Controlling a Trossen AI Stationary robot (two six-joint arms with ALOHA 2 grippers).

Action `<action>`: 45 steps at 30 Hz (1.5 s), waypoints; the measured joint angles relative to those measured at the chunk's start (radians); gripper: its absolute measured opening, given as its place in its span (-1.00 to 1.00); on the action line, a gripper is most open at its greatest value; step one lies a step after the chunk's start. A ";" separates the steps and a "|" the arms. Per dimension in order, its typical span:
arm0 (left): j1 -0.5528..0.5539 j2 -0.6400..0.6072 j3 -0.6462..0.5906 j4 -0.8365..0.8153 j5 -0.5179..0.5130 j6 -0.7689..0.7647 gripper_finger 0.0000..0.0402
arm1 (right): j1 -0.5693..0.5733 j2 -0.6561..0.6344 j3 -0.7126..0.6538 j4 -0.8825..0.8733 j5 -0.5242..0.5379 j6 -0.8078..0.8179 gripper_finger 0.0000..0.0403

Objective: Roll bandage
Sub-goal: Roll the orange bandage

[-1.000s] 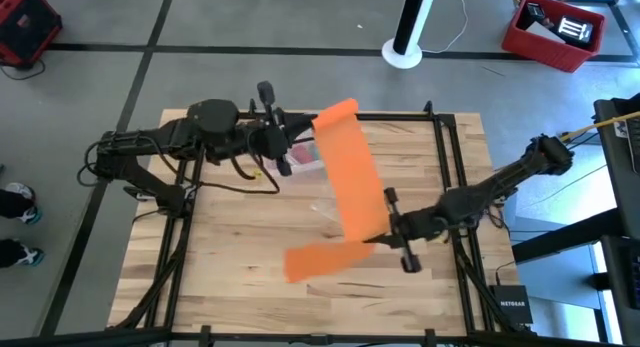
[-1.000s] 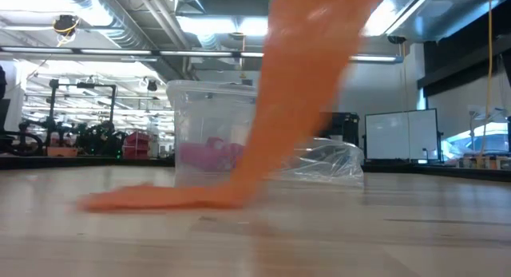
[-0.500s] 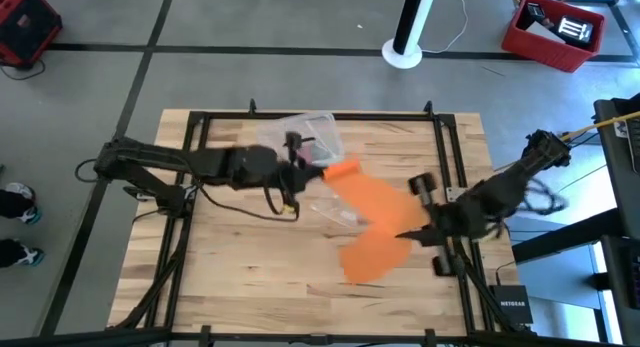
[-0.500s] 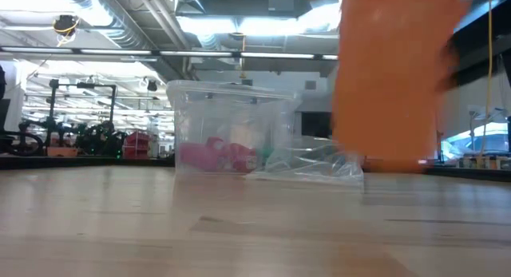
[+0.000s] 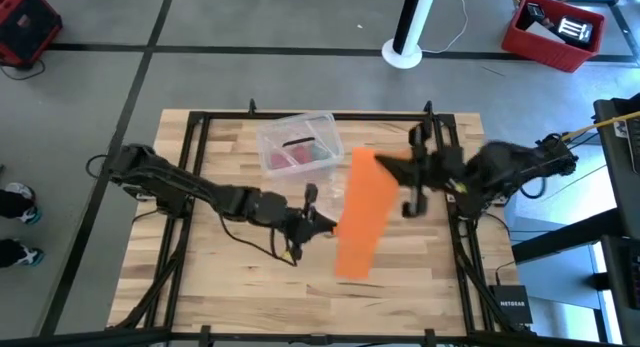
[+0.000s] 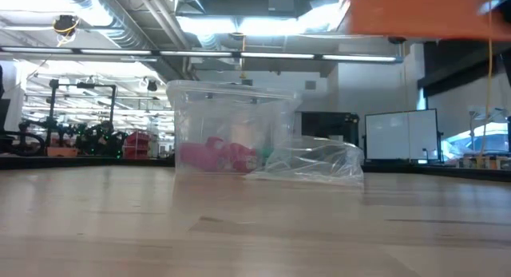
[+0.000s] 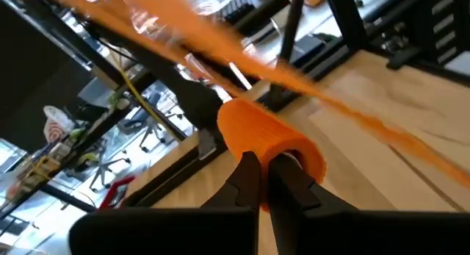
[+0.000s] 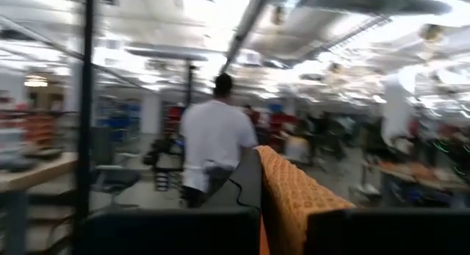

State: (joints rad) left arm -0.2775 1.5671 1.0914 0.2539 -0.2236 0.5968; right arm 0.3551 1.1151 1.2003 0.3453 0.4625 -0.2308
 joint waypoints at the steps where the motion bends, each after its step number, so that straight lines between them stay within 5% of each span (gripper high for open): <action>1: -0.007 0.019 0.000 0.015 0.000 0.007 -1.00 | -0.029 0.008 0.000 -0.006 0.000 0.026 -0.98; 13: -0.070 0.071 -0.001 0.007 -0.071 0.034 -1.00 | -0.232 0.026 -0.001 -0.304 0.043 0.069 -0.97; 18: -0.062 0.062 -0.002 -0.057 -0.220 0.044 -1.00 | -0.238 -0.002 0.000 -0.322 0.041 0.069 -0.97; 30: -0.053 0.056 -0.001 -0.129 -0.229 0.007 -1.00 | -0.238 -0.070 -0.001 -0.370 -0.016 0.155 -0.97; 37: -0.036 0.056 -0.001 -0.148 -0.256 -0.022 -1.00 | -0.237 -0.073 0.000 -0.406 -0.219 0.333 -0.97; 45: -0.029 0.056 -0.001 -0.162 -0.266 -0.030 -1.00 | -0.237 -0.136 0.000 -0.520 -0.259 0.384 -0.97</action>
State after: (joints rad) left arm -0.3061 1.6231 1.0901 0.0924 -0.4900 0.5668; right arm 0.1181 0.9788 1.1999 -0.1745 0.2040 0.1529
